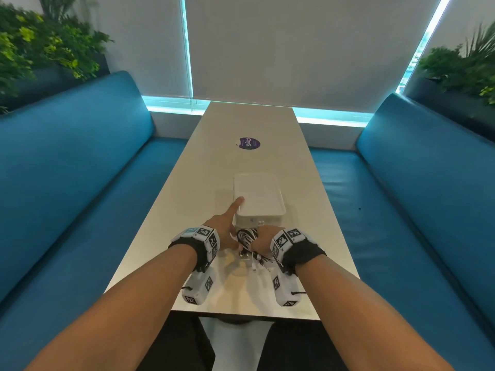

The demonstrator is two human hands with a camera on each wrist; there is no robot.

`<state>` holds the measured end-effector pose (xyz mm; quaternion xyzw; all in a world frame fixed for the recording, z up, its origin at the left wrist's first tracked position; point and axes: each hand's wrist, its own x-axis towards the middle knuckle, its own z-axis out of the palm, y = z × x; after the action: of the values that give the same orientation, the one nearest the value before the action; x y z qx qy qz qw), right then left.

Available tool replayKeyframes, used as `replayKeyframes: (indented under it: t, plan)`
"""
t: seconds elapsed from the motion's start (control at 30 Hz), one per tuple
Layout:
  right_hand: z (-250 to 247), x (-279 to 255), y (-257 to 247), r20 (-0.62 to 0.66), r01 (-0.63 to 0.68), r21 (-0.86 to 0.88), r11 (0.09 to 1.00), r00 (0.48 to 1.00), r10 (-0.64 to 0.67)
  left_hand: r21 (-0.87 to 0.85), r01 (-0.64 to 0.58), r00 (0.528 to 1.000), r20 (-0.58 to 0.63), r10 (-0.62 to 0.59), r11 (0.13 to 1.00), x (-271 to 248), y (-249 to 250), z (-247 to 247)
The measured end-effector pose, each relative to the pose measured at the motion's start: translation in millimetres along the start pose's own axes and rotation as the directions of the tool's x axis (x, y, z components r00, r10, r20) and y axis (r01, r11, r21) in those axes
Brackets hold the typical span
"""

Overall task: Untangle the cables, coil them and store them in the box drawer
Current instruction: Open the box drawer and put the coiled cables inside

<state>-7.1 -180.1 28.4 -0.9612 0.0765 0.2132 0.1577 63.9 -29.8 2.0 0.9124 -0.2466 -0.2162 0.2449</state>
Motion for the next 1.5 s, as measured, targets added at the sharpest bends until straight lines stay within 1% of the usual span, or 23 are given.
replayKeyframes:
  t: [0.1,0.17,0.2,0.27,0.33,0.4,0.47,0.57,0.6,0.67,0.73,0.8,0.83,0.97,1.03,1.1,1.17,1.2,1.27,1.33,1.37,1.43,1.5]
  plan:
    - [6.2,7.2,-4.8,-0.011,0.039,-0.023,0.999,0.999,-0.039,0.000,0.010,1.000,0.001,-0.010,1.000,2.4,1.0,-0.3]
    - [10.9,9.4,-7.2,-0.038,0.072,-0.090,0.993,0.996,-0.076,-0.005,0.017,1.000,0.009,-0.017,1.000,4.1,1.6,0.0]
    - [13.7,11.2,-8.4,-0.065,0.068,-0.132,0.989,0.995,-0.077,-0.013,0.024,1.000,0.015,-0.024,1.000,4.9,1.6,0.0]
    - [20.4,17.1,-7.5,-0.105,0.033,-0.139,0.990,0.993,-0.048,-0.043,0.037,0.999,0.034,-0.036,0.998,6.4,0.8,0.2]
    - [21.6,20.8,-5.8,-0.141,-0.007,-0.129,0.992,0.990,-0.011,-0.082,0.047,0.997,0.061,-0.042,0.996,8.0,0.7,1.2]
    - [20.0,28.3,-2.8,-0.135,-0.016,-0.056,0.998,0.991,0.008,-0.123,0.062,0.995,0.088,-0.052,0.990,9.8,1.7,1.8]
    - [10.3,18.7,-6.1,-0.106,-0.011,-0.009,1.000,0.994,0.010,-0.137,0.085,0.992,0.109,-0.070,0.987,10.6,4.0,2.4]
    - [4.8,11.4,-10.0,-0.111,-0.017,-0.049,0.999,0.994,0.011,-0.112,0.105,0.988,0.125,-0.091,0.988,8.5,6.5,2.1]
    - [6.8,11.1,-10.8,-0.116,0.009,-0.091,0.996,0.993,-0.019,-0.093,0.102,0.988,0.126,-0.090,0.990,7.4,7.3,1.5]
    - [12.0,11.8,-14.3,-0.109,0.002,-0.153,0.988,0.994,-0.019,-0.075,0.090,0.988,0.129,-0.080,0.993,5.2,8.9,0.9]
    - [16.9,9.0,-17.9,-0.118,-0.033,-0.236,0.971,0.993,0.005,-0.045,0.072,0.991,0.118,-0.067,0.996,3.1,10.0,0.2]
    - [20.7,5.4,-20.1,-0.146,-0.102,-0.256,0.961,0.987,0.066,-0.023,0.059,0.993,0.106,-0.056,0.998,1.9,9.8,0.3]
    - [21.2,3.8,-20.2,-0.155,-0.106,-0.228,0.968,0.985,0.072,-0.018,0.056,0.993,0.103,-0.054,0.998,2.6,9.6,0.6]
    - [20.6,7.0,-18.9,-0.135,-0.030,-0.218,0.976,0.991,0.001,0.009,0.062,0.994,0.088,-0.063,0.998,3.0,9.5,1.1]
    - [21.8,9.7,-18.6,-0.127,0.002,-0.249,0.969,0.991,-0.035,0.000,0.060,0.994,0.086,-0.060,0.998,4.6,8.3,1.4]
    - [24.2,14.5,-15.2,-0.144,0.022,-0.254,0.967,0.988,-0.061,-0.044,0.067,0.994,0.094,-0.063,0.997,7.5,5.4,1.4]
    - [29.0,22.2,-8.3,-0.153,0.043,-0.203,0.978,0.985,-0.075,-0.124,0.085,0.994,0.080,-0.076,0.989,9.0,3.9,1.3]
    - [32.1,25.7,-5.9,-0.143,0.022,-0.201,0.979,0.988,-0.051,-0.122,0.081,0.996,0.054,-0.074,0.989,8.7,3.9,0.9]
    - [32.6,28.2,-1.4,-0.105,-0.066,-0.124,0.990,0.993,0.053,0.022,0.031,0.997,-0.066,-0.030,0.999,9.7,2.9,-0.5]
    - [26.9,25.1,-4.9,-0.081,-0.077,-0.058,0.995,0.994,0.073,0.198,0.010,0.983,-0.180,0.026,0.980,12.7,-4.2,-1.5]
    - [25.2,25.0,-3.5,-0.123,-0.040,-0.041,0.998,0.992,0.035,0.257,-0.007,0.975,-0.213,0.064,0.966,14.9,-7.3,-2.0]
    - [24.6,29.5,1.8,-0.213,-0.032,-0.080,0.996,0.977,0.014,0.321,-0.066,0.964,-0.225,0.144,0.945,19.1,-9.4,-4.7]
    - [22.4,32.8,8.4,-0.286,-0.092,-0.160,0.983,0.957,0.043,0.314,-0.084,0.963,-0.219,0.158,0.946,20.4,-8.1,-10.0]
